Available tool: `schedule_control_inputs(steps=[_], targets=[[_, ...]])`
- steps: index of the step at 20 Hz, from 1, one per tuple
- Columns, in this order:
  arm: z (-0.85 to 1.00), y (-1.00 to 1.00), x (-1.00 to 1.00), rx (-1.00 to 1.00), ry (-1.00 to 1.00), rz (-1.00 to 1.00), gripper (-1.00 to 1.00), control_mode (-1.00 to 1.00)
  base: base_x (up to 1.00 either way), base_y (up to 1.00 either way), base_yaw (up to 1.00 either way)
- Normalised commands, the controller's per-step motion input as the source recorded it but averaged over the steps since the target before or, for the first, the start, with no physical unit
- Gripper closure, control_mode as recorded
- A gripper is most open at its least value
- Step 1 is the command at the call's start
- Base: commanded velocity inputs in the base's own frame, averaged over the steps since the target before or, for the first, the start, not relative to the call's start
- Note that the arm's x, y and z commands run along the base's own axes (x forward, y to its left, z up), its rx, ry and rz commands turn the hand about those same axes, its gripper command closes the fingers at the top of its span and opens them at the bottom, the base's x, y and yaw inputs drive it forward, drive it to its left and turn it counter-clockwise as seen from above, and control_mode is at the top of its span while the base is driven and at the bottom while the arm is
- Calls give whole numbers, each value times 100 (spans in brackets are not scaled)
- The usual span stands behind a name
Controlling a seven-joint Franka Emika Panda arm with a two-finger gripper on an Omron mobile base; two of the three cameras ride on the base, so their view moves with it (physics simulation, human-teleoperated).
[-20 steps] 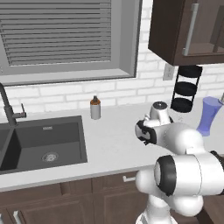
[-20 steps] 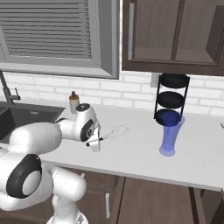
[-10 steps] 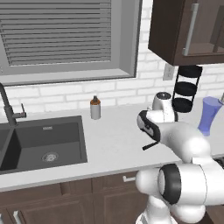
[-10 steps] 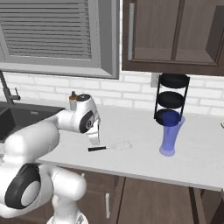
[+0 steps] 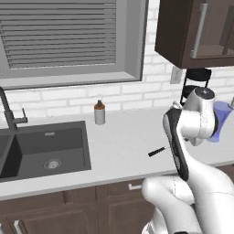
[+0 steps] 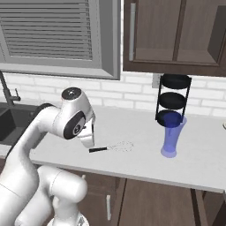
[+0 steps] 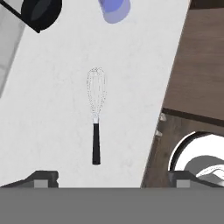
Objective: Pick the whisk from the drawer and place it on the counter.
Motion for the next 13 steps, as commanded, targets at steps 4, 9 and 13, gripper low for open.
schedule_control_inputs(steps=[4, 9, 13], targets=[[100, 0, -100, 0, -19, 0, -100, -100, 0, 0, 0], [100, 0, -100, 2, -47, 0, -100, -100, 0, 0, 0], [39, 0, -51, 0, -41, 0, -100, -100, 0, 0, 0]])
